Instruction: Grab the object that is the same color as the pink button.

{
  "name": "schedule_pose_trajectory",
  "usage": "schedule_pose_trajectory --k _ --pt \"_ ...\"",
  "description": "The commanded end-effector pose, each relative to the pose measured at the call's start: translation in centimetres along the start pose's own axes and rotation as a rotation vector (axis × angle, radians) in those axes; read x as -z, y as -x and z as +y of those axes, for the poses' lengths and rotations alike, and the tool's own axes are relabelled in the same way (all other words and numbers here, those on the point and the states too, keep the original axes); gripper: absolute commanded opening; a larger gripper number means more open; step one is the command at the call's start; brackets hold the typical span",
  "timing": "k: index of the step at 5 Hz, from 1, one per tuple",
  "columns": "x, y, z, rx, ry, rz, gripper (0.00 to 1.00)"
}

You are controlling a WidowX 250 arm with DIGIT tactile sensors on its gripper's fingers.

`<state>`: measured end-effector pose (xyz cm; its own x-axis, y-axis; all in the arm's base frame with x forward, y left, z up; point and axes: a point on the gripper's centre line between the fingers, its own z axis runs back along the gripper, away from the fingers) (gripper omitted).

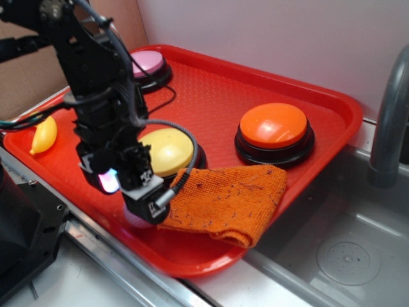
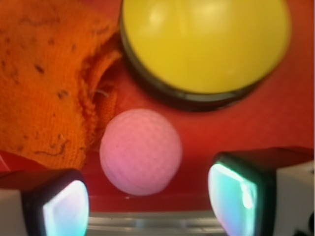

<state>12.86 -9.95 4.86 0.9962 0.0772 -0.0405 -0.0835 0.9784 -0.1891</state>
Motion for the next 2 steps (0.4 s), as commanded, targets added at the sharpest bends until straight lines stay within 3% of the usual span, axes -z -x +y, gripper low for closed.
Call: schedule_pose_trajectory --k 1,2 --pt "2.11 -0.73 -0.46 -0.004 0.029 -0.063 1.00" --pt "2.19 -0.77 -0.35 -0.025 0.008 -0.062 0.50"
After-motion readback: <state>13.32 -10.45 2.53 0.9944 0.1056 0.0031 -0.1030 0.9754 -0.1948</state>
